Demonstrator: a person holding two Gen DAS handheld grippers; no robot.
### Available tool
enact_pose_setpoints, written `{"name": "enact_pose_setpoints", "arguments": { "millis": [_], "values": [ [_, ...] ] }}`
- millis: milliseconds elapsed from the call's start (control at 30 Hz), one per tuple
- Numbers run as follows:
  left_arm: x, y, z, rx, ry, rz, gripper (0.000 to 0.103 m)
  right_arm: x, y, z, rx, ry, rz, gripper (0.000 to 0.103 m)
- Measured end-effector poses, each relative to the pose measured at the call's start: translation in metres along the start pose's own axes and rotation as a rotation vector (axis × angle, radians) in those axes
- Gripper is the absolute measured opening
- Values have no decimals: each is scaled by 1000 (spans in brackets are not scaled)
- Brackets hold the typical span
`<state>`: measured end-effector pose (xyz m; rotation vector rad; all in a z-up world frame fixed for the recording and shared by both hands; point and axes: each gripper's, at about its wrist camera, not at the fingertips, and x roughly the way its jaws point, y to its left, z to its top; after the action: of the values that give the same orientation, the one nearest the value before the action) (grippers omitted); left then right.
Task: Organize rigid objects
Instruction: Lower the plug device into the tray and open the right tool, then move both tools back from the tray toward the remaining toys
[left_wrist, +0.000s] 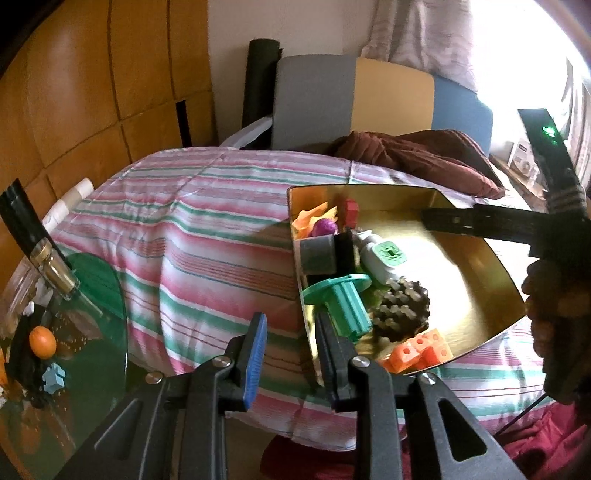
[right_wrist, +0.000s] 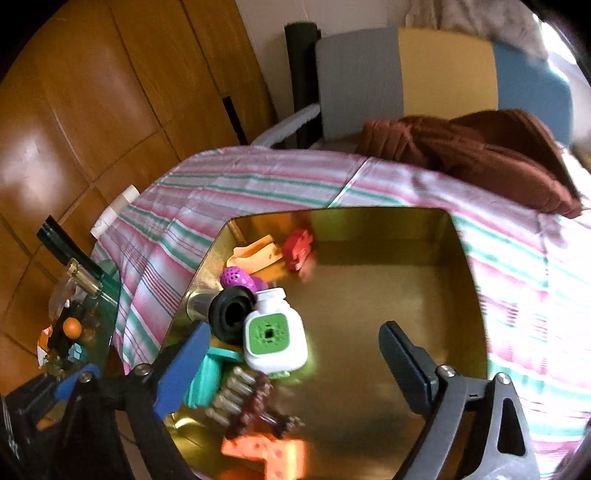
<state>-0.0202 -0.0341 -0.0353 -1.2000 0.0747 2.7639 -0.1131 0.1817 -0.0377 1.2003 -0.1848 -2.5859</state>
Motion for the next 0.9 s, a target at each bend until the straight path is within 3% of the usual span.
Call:
{"name": "enact_pose_setpoints", "arguments": {
  "millis": [267,533,733,900],
  "values": [
    [-8,-27,8,67,-22,-45,26,-56,-63,-11,86,-77,-71,98],
    [-13,-73,21,175,-50,-117,27,-130,-160,-27,242,-167,-236,100],
    [-14,-122,31,274,-57,-197,27,-184,-247,-58,452,-245,-403,101],
    [-14,-178,35,370,-47,-309,27,-213,-308,-98,675,-330,-548,101]
  ]
}}
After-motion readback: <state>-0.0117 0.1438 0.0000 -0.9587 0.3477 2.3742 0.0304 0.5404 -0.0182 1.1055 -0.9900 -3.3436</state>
